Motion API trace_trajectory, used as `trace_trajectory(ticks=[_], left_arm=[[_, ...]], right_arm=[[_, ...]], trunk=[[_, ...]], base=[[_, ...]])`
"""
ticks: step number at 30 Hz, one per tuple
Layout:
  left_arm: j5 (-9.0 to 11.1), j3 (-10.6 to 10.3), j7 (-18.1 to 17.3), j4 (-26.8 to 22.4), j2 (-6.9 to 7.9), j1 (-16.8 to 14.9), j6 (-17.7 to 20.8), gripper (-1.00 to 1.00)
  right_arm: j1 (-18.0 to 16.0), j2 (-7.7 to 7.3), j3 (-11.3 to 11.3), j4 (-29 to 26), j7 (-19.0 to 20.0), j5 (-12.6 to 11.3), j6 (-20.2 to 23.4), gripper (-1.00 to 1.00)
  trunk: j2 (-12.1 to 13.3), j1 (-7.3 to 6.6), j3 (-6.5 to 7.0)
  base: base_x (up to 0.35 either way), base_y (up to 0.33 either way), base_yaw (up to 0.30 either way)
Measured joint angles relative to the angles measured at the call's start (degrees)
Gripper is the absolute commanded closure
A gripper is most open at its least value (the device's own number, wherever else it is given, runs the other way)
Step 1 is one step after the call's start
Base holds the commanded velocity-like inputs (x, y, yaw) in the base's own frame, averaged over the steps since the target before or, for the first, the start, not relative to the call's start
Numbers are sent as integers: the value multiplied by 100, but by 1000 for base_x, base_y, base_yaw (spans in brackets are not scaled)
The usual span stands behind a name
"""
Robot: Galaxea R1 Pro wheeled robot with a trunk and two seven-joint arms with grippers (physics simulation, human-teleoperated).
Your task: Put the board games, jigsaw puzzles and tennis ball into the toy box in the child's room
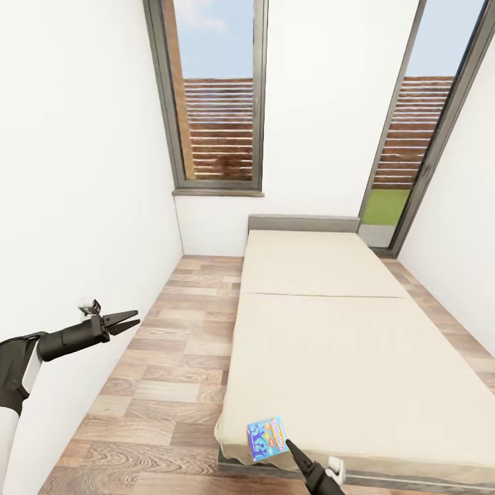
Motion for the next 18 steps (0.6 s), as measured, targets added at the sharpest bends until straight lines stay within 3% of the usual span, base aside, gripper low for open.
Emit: trace_trajectory(ticks=[10,15,18], left_arm=[[0,-4,0,0,0,1,0,-100],[0,-4,0,0,-3,1,0,-100],[0,-4,0,0,-5,1,0,-100]], right_arm=[[-3,23,-3,26,36,-7,292,-100],[-77,28,-2,10,52,-33,749,-100],[-285,12,-11,4,43,-116,1097,-100]], trunk=[[-402,220,-180],[-602,330,-270],[-723,396,-323]], base=[[0,0,0],[0,0,0],[0,0,0]])
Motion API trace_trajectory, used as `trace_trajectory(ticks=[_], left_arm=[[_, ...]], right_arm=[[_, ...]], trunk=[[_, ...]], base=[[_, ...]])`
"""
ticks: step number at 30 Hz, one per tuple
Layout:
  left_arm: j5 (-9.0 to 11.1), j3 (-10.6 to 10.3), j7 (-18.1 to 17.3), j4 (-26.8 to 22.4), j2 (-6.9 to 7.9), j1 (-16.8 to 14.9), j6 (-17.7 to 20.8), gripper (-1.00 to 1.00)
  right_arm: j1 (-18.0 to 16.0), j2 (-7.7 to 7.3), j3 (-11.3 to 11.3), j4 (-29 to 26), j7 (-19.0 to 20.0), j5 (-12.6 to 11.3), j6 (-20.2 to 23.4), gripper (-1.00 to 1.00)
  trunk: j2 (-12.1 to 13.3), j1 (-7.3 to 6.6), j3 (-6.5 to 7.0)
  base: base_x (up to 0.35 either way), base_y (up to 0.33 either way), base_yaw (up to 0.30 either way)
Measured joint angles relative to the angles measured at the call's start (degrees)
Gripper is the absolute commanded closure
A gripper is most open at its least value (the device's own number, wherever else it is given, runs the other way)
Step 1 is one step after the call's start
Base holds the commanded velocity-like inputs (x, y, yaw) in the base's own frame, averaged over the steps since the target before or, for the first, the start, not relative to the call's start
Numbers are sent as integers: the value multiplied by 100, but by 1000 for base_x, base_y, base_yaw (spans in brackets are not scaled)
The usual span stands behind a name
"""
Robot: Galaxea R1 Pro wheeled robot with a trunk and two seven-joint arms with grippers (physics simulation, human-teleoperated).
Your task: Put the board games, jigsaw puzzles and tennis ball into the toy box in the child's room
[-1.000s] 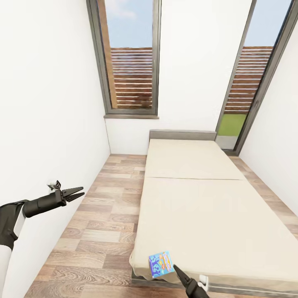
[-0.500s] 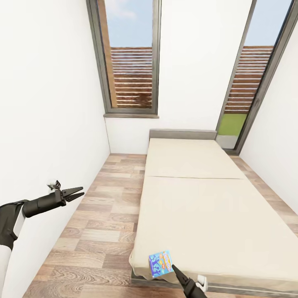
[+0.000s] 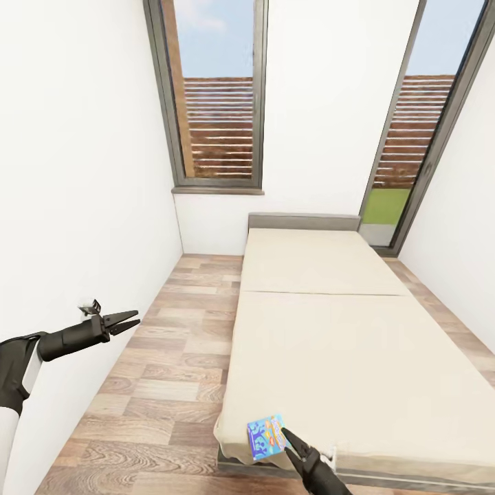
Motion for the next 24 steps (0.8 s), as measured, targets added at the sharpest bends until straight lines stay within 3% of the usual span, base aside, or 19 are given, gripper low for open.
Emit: trace_trajectory(ticks=[8,15,24], left_arm=[[-1,0,3,0,-1,0,0,-100],[-2,0,7,0,-9,0,-1,-100],[-4,0,9,0,-11,0,-8,-100]], right_arm=[[-254,-15,-13,34,-20,-391,768,-100],[-282,-3,-87,103,-36,-579,889,-100],[-286,2,-141,207,-137,-639,906,-100]], trunk=[[-321,176,-144],[-602,330,-270],[-963,527,-432]], base=[[0,0,0],[0,0,0],[0,0,0]])
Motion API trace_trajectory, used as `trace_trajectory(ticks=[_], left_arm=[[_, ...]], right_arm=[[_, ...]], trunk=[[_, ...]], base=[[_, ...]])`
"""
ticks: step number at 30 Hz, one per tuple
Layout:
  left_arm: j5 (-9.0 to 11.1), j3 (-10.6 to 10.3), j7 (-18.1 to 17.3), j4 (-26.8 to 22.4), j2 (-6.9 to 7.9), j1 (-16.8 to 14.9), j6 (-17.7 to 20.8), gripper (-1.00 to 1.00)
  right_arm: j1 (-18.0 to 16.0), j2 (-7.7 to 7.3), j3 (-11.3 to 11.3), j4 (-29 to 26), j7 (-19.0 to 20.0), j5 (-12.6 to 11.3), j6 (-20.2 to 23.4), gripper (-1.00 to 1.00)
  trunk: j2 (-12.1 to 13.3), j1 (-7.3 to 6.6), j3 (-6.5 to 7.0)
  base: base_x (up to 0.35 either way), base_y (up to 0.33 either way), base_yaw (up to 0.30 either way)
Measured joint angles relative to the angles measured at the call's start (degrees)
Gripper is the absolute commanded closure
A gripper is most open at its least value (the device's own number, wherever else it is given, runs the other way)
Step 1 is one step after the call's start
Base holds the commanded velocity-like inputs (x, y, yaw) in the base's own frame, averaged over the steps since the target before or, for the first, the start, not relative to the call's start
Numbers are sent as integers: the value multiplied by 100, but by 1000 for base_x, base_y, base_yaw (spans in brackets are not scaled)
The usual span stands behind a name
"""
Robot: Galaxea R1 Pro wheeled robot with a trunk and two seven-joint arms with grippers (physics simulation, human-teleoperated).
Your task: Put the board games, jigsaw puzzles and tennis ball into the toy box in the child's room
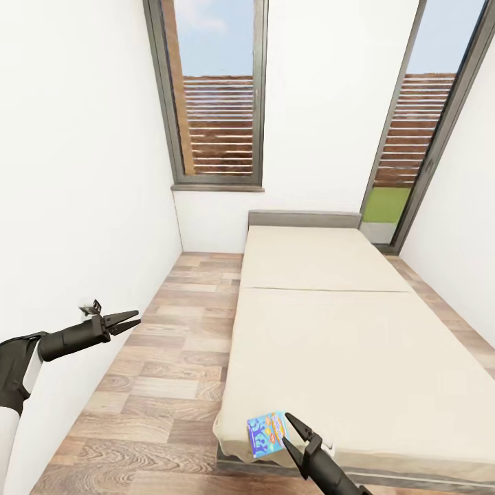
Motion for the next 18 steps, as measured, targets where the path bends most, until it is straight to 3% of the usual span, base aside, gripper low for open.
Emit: trace_trajectory(ticks=[10,18], left_arm=[[3,0,0,0,0,0,2,-100],[3,-3,0,0,-7,0,-6,-100]], right_arm=[[0,-4,-88,73,-58,-32,25,-100],[-11,-17,-106,117,-423,-27,84,-100]], trunk=[[-401,220,-180],[-722,396,-323]], base=[[0,0,0],[0,0,0]])
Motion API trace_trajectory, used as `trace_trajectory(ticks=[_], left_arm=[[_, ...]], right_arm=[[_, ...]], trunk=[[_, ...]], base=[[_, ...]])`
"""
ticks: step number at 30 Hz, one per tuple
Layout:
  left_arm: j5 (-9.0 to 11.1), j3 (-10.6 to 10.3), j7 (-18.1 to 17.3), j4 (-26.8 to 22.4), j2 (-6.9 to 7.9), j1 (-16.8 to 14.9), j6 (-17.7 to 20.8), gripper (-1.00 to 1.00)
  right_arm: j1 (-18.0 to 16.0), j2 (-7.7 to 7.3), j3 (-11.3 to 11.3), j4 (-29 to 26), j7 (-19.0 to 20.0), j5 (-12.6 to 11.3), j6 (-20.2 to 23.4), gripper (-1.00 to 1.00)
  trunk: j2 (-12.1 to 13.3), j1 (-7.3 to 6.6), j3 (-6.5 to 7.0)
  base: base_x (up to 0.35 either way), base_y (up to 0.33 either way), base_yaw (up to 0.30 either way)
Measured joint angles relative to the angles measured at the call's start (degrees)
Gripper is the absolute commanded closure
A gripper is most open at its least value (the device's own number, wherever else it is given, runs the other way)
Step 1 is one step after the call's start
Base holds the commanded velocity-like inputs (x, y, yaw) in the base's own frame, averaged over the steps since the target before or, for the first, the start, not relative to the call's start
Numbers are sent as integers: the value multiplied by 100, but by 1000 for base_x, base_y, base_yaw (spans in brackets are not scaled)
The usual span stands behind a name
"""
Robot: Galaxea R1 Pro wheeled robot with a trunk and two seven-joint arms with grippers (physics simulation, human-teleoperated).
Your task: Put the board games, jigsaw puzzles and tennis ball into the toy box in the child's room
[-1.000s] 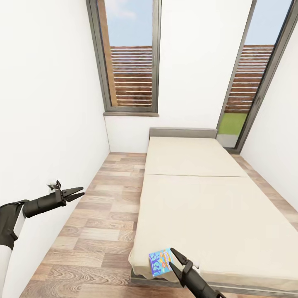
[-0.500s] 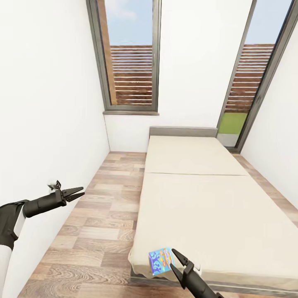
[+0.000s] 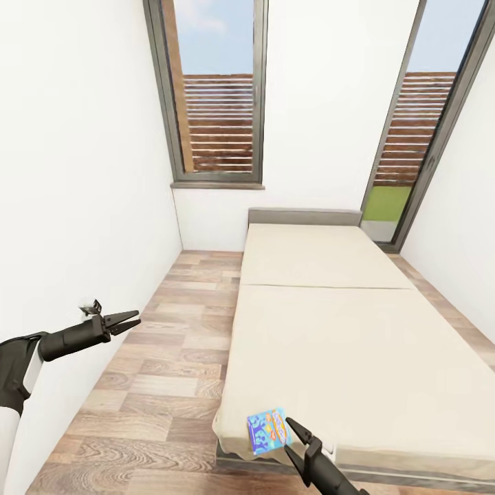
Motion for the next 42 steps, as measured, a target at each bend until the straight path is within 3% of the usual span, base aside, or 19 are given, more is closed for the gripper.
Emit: trace_trajectory(ticks=[6,32,42], left_arm=[[0,-5,0,0,-1,0,-5,-100],[1,1,0,0,-1,0,-21,-100],[1,-5,0,0,-1,0,-21,-100]], right_arm=[[-14,7,44,-33,-177,43,121,-100],[-7,-54,100,-17,-134,130,73,-100],[-7,-73,102,-12,-131,369,68,-100]], trunk=[[-241,132,-108],[-1284,703,-575],[-1685,923,-754]], base=[[0,0,0],[0,0,0],[0,0,0]])
